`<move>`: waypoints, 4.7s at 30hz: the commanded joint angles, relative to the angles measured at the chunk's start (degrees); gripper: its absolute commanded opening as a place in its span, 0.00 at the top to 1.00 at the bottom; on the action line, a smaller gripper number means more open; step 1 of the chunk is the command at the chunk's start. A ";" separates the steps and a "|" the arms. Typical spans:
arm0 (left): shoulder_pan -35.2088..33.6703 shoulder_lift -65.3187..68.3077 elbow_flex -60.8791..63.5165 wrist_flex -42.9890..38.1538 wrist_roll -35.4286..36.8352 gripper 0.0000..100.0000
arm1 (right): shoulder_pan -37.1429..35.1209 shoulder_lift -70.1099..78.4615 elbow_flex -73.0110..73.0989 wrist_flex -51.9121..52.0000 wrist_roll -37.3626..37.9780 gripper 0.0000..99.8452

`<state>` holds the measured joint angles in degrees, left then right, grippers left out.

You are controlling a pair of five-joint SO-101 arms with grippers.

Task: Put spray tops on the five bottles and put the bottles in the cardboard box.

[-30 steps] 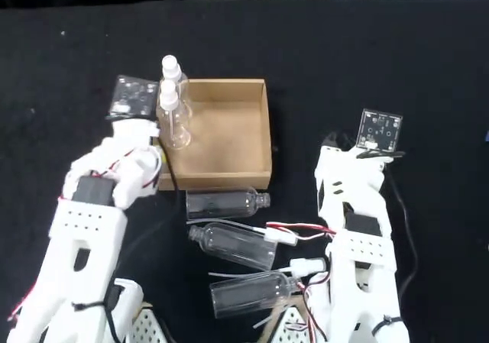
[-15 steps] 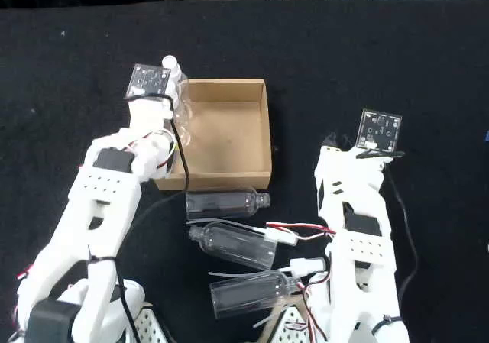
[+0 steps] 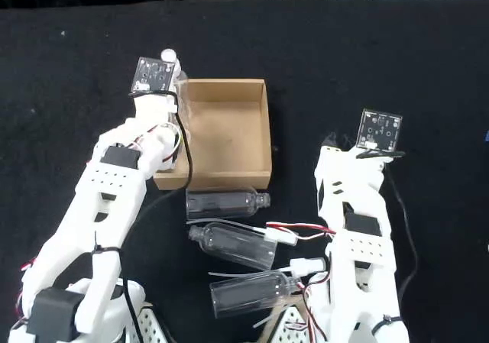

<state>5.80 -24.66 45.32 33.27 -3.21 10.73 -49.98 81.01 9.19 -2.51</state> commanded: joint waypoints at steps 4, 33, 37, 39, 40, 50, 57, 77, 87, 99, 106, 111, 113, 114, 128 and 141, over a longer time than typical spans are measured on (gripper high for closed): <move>0.48 -0.26 -0.66 -1.85 0.44 0.91 | -0.70 -1.10 -0.66 -1.67 -0.44 0.95; -2.59 -1.05 -34.77 54.95 -11.69 0.91 | -0.62 -1.10 -0.48 -1.67 -0.44 0.95; -0.31 -1.05 -36.70 63.21 -17.32 0.91 | -0.62 -1.10 -0.48 -1.67 -0.44 0.95; 1.36 -0.97 -36.53 66.64 -19.78 0.91 | -0.53 -1.10 -0.48 -1.67 -0.44 0.95; 2.15 -0.97 -36.09 67.69 -20.48 0.91 | -0.44 -1.10 -0.48 -1.67 -0.44 0.95; 25.01 -1.05 -21.32 64.53 -25.05 0.74 | 5.71 -1.36 -3.12 -1.32 -0.44 0.95; 39.08 -0.88 -19.47 59.87 -22.86 0.76 | 20.66 -1.10 -14.99 9.49 0.26 0.95; 56.57 -0.26 -5.85 38.68 -10.90 0.69 | 47.21 -1.10 -18.51 26.29 18.64 0.95; 56.75 -0.26 0.13 36.31 -11.34 0.69 | 47.21 -1.10 -18.51 26.11 18.46 0.95; 56.66 -0.26 8.31 23.47 -11.25 0.69 | 47.30 -1.10 -18.51 25.93 18.20 0.95; 56.66 -0.35 9.10 26.20 -11.60 0.69 | 47.21 -1.10 -18.51 25.93 18.20 0.95; 55.52 -0.35 9.19 27.16 -14.51 0.79 | 47.21 -1.10 -18.51 25.93 18.20 0.95; 54.81 -0.35 9.19 27.52 -14.51 0.85 | 47.21 -1.10 -18.51 25.85 18.11 0.95; 54.81 -0.35 9.19 27.69 -14.59 0.87 | 47.21 -1.10 -18.51 25.85 18.11 0.95; 35.65 -0.53 -2.07 51.87 -35.78 0.90 | 47.21 -1.10 -18.59 25.85 18.11 0.95; -1.36 -0.35 -1.01 56.88 -62.86 0.83 | 47.12 -1.45 -18.68 26.20 18.11 0.95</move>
<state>12.22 -24.66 45.67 89.71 -61.23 56.62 -49.98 66.42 35.12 15.60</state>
